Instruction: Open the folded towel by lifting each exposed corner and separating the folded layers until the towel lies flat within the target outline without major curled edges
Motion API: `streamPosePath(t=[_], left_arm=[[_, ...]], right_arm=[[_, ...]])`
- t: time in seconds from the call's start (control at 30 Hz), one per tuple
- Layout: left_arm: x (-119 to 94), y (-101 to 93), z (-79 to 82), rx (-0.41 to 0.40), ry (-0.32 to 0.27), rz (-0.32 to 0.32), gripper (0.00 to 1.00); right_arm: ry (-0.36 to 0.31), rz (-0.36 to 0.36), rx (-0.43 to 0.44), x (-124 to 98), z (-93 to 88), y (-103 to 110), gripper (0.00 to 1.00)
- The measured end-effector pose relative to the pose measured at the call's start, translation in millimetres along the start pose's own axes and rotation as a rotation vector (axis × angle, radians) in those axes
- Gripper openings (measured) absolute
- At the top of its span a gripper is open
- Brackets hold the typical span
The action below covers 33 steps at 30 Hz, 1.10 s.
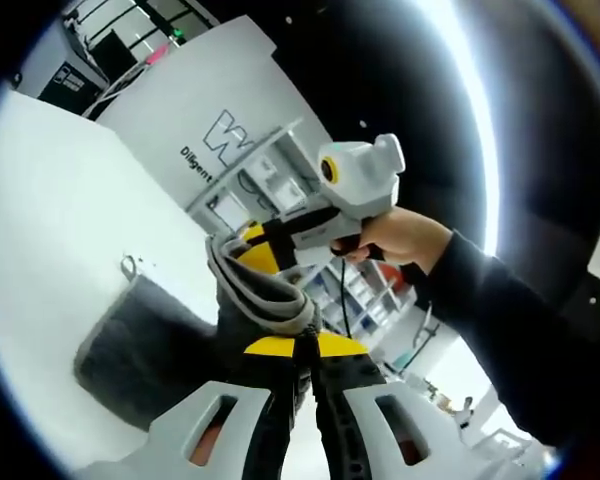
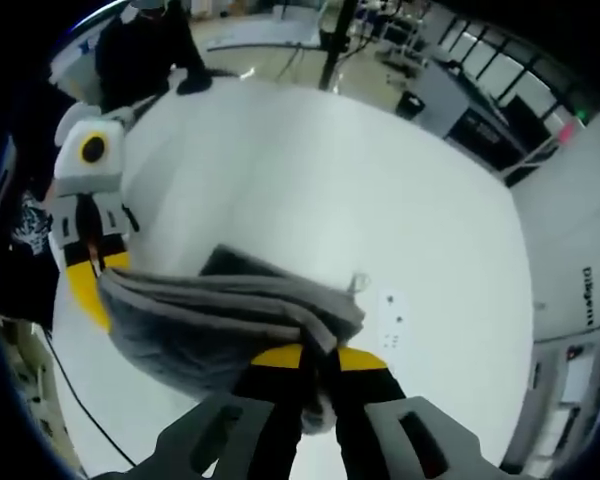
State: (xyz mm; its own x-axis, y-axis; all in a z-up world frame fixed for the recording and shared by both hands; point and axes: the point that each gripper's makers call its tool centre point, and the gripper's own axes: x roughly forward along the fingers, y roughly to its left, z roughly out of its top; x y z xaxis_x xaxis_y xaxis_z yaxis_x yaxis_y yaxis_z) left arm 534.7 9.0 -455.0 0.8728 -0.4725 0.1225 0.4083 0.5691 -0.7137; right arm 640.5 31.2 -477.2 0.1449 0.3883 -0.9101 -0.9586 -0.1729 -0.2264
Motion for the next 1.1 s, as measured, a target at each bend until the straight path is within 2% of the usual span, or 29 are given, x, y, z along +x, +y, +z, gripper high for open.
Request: streamPosePath(t=[0.27, 0.37, 0.43, 0.6, 0.7, 0.9, 1.1], left_arm=[[4, -2.1, -3.8, 0.007, 0.004, 0.0, 0.02], [4, -3.8, -3.3, 0.038, 0.002, 0.003, 0.02], [4, -5.5, -0.4, 0.099, -0.008, 0.004, 0.02], [7, -11.2, 1.9, 0.15, -0.011, -0.001, 0.02], [7, -12.0, 1.6, 0.214, -0.007, 0.001, 0.02], [7, -10.3, -1.9, 0.239, 0.004, 0.001, 0.02], [9, -10.9, -1.0, 0.287, -0.001, 0.004, 0.02]], right_arm=[[-0.032, -0.027, -0.003, -1, -5.1, 0, 0.05], [-0.05, -0.036, 0.013, -4, -7.8, -1, 0.05], [-0.069, -0.041, 0.026, -8, -8.3, -2, 0.05], [-0.155, -0.055, 0.06, -14, -5.3, -2, 0.06], [-0.189, -0.067, 0.064, -14, -10.6, 0, 0.06], [-0.251, -0.097, 0.084, -18, -17.0, -1, 0.05], [-0.3, -0.136, 0.046, -18, -13.6, -4, 0.05]])
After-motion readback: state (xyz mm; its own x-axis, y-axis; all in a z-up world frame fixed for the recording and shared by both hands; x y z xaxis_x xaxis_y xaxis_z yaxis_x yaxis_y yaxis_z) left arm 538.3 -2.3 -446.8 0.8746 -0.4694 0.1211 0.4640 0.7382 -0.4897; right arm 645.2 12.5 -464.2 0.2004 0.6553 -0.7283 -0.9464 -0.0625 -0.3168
